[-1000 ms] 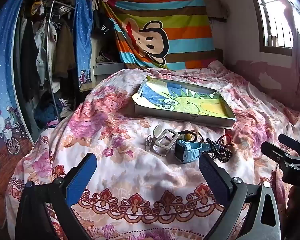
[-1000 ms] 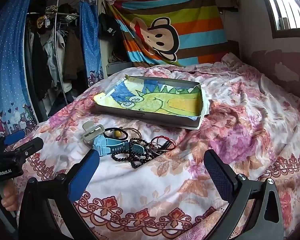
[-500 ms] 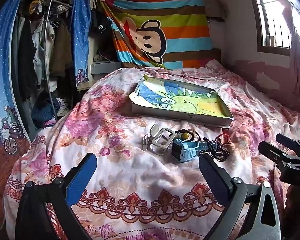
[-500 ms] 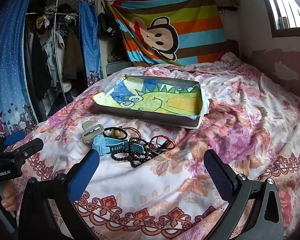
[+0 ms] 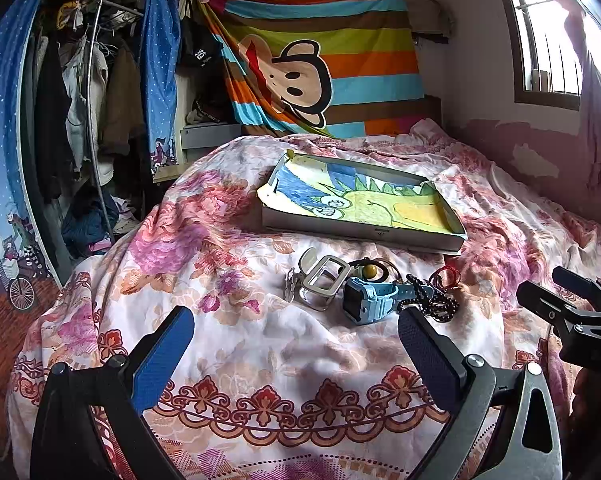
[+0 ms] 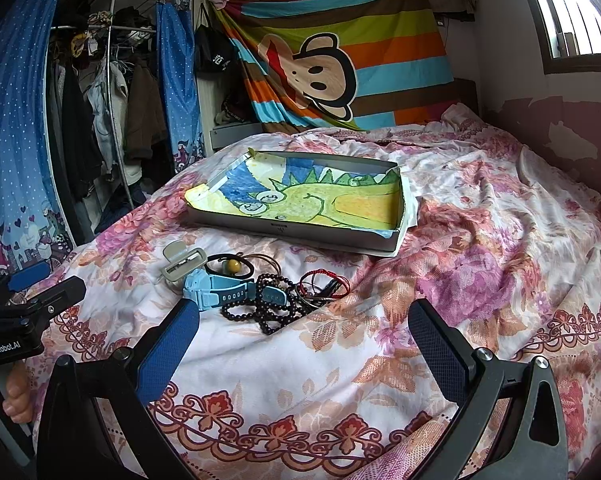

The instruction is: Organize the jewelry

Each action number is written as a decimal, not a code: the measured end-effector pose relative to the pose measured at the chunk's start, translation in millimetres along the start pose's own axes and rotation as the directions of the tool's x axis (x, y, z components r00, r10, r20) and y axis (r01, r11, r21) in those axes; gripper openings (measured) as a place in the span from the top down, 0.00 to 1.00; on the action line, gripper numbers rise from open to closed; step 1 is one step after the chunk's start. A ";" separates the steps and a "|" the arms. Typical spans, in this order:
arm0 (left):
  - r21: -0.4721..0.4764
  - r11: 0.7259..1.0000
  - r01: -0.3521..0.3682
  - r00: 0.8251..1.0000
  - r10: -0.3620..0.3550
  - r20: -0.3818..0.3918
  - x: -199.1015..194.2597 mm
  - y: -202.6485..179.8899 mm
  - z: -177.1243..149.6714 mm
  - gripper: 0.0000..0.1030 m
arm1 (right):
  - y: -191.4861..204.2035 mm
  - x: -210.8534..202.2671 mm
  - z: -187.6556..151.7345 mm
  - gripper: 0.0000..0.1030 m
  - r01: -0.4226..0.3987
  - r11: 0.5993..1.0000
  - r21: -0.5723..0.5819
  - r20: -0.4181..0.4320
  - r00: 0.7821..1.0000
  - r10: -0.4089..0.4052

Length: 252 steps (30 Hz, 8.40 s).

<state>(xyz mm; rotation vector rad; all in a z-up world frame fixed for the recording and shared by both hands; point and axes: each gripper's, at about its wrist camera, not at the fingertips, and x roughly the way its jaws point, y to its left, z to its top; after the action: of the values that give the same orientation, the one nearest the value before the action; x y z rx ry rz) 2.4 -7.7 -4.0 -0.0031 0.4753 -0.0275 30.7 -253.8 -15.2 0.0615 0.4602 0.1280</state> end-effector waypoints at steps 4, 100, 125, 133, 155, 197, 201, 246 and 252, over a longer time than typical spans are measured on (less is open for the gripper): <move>0.000 1.000 0.000 1.000 0.000 -0.001 0.0 -0.6 -0.2 0.00 | 0.1 -0.1 -0.1 0.01 0.000 1.000 0.001 0.000 1.000 0.000; -0.037 0.993 0.113 0.965 -0.119 -0.235 100.5 35.6 34.9 0.00 | -17.6 79.4 34.5 0.01 -0.078 0.983 -0.168 -0.232 0.972 0.038; 0.038 0.975 0.218 0.922 -0.194 -0.336 163.6 8.0 36.0 0.60 | -29.7 156.2 36.8 0.40 -0.224 0.951 -0.212 -0.411 0.904 0.121; 0.046 0.978 0.202 0.918 -0.173 -0.357 170.0 7.3 34.3 0.72 | -28.2 166.7 29.8 0.72 -0.241 0.951 -0.196 -0.446 0.885 0.133; -0.045 0.986 0.159 0.962 -0.165 -0.217 139.8 0.7 75.6 0.79 | -35.6 103.4 99.3 0.98 -0.185 0.958 -0.220 -0.125 0.979 0.160; -0.255 0.967 0.009 0.964 -0.076 -0.255 293.7 5.8 123.1 0.41 | -52.9 268.3 89.8 0.55 -0.086 0.983 0.160 -0.238 0.963 0.123; -0.278 0.960 0.042 0.982 -0.091 -0.165 279.7 11.4 128.0 0.28 | -50.2 259.3 92.7 0.30 -0.060 0.991 0.122 -0.218 0.972 0.086; -0.229 0.973 -0.013 0.999 0.002 -0.045 25.7 51.8 55.8 0.00 | -9.5 16.4 45.6 0.01 -0.069 0.997 -0.033 -0.115 0.991 0.065; -0.262 0.965 0.024 0.990 -0.060 -0.130 20.1 59.9 30.8 0.00 | -12.1 0.3 12.6 0.01 -0.069 0.996 -0.057 -0.192 0.980 0.057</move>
<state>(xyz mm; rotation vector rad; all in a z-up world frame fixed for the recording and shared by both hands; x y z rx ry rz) 35.9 51.4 13.7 -0.2706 0.6142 -0.0071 37.9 -266.1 -5.2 0.0015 0.6447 0.2118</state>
